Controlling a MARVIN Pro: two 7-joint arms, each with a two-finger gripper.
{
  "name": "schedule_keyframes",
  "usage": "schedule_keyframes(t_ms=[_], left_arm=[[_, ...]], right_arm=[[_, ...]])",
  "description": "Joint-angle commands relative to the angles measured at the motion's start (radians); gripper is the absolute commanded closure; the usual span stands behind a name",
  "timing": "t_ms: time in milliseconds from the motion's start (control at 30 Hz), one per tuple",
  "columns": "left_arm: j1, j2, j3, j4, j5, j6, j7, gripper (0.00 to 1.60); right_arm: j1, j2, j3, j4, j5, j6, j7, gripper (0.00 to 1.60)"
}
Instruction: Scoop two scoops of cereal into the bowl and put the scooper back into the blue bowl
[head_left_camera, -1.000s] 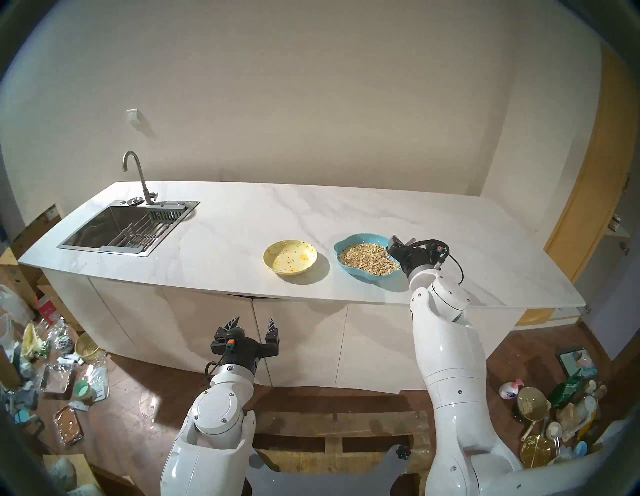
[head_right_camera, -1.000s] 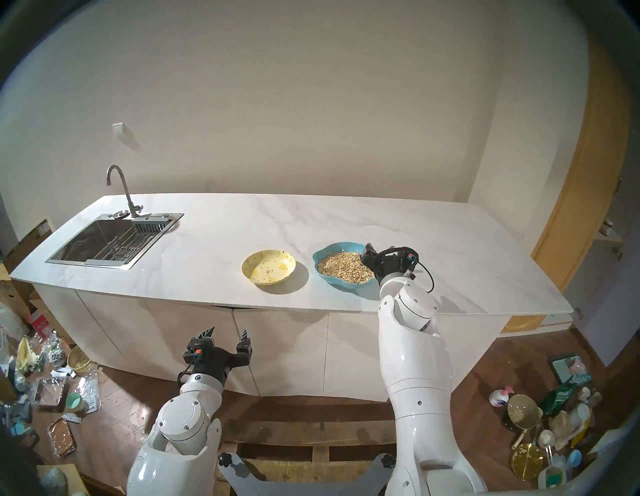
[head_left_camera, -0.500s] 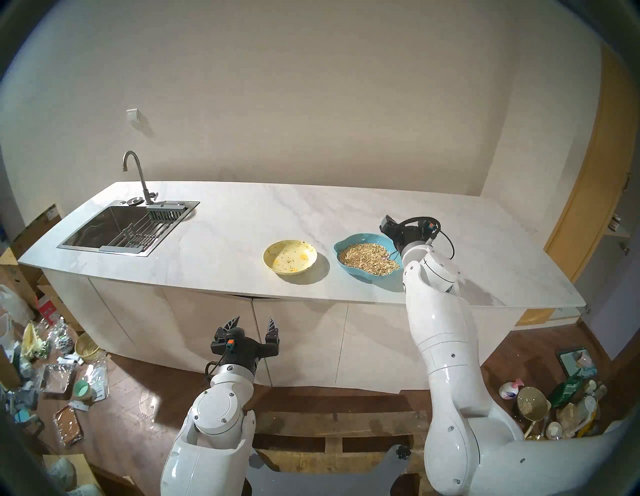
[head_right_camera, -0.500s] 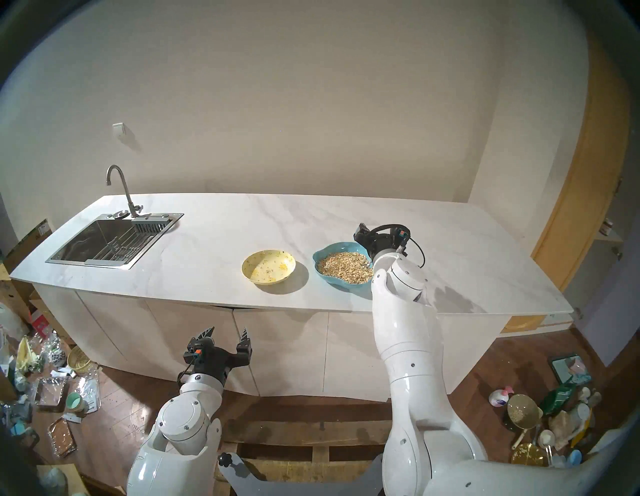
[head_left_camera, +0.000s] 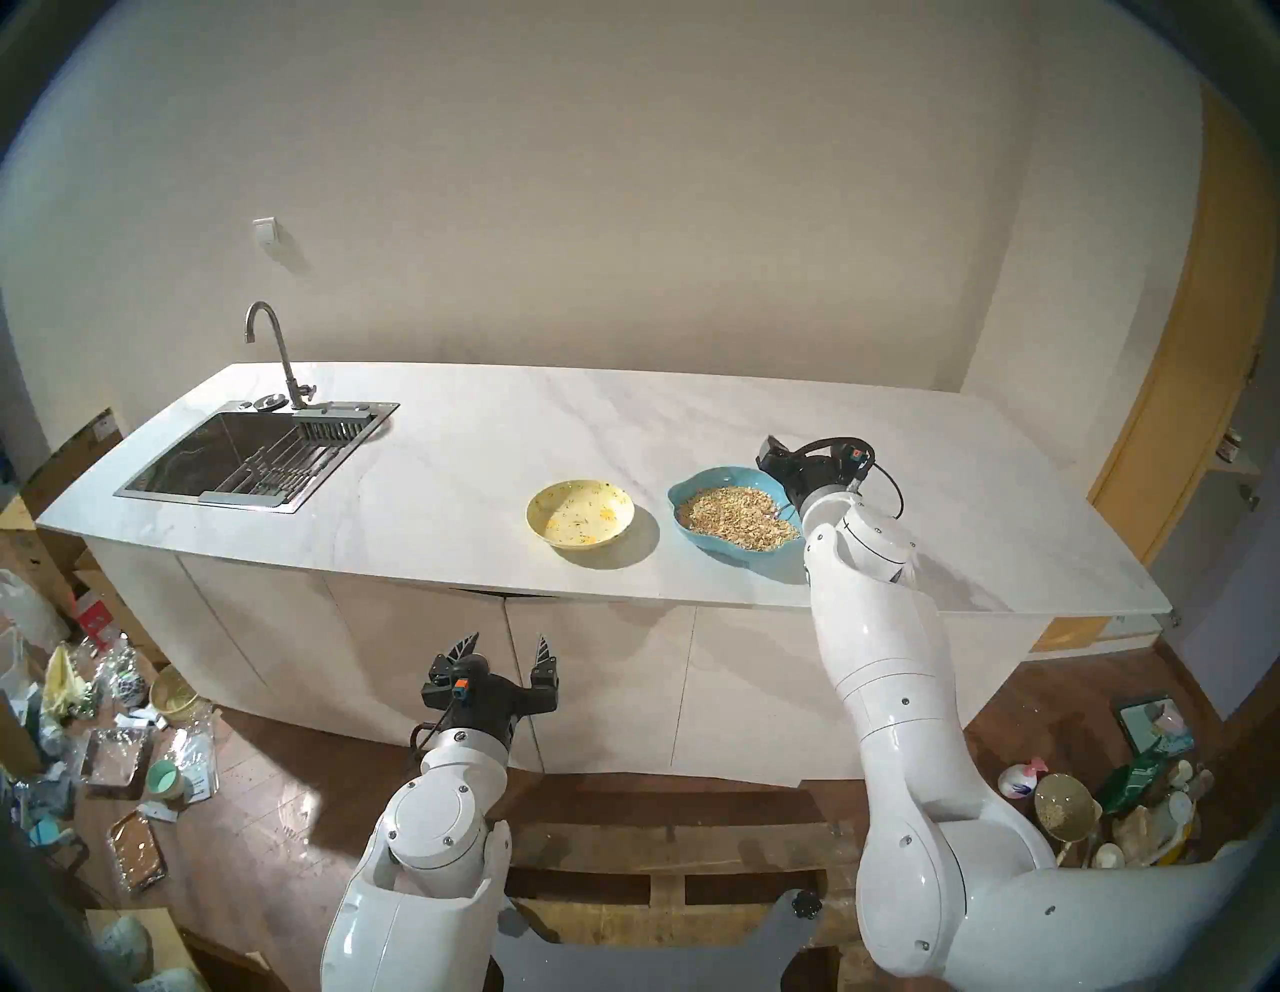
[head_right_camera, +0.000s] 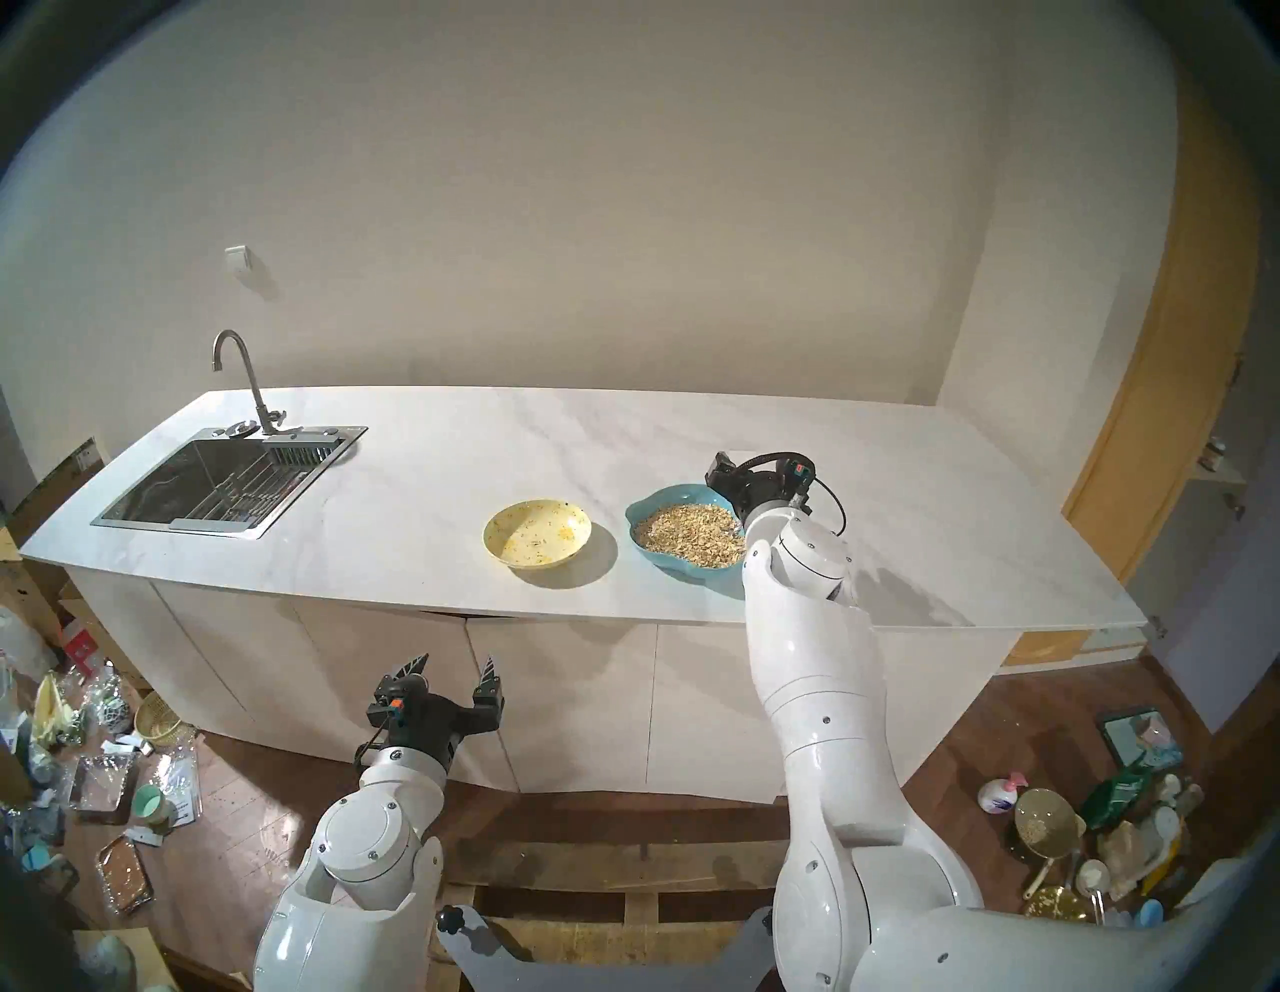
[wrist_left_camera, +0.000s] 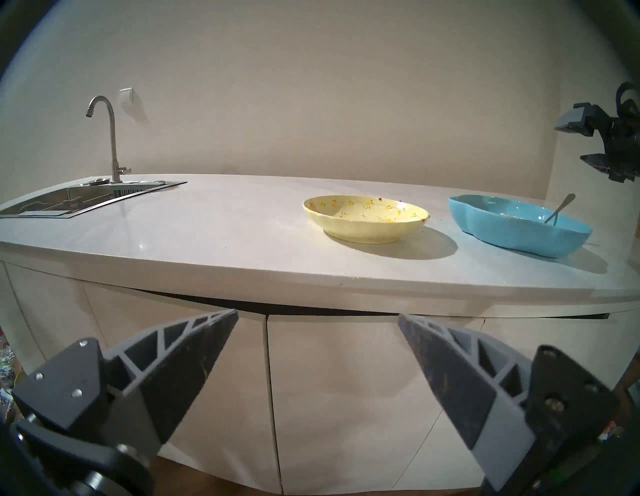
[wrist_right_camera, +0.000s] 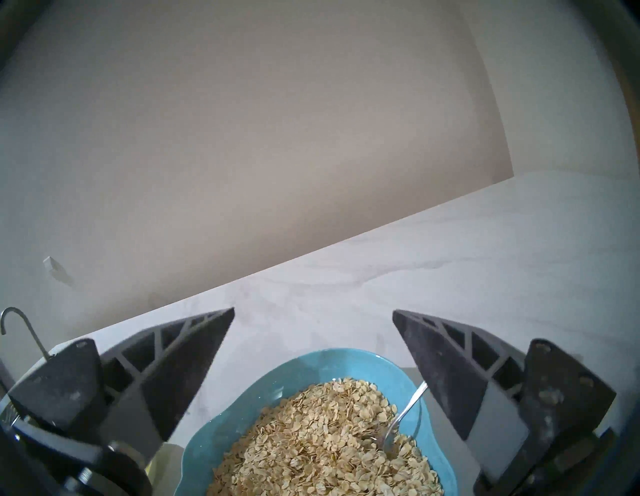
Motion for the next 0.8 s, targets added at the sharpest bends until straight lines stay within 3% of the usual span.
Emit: schedule_keyframes(t_ms=[0,767], left_arm=[[-0.005,0.0,0.002,-0.025,-0.002,-0.006,-0.004,0.0],[-0.005,0.0,0.002,-0.025,-0.002,-0.006,-0.003,0.0]], right_arm=[[0.039,0.02,0.004,-0.01,-0.002,-0.024,0.015,0.0],[0.118,0.077,0.023,0.084,0.001,-0.07,0.079,0.0]])
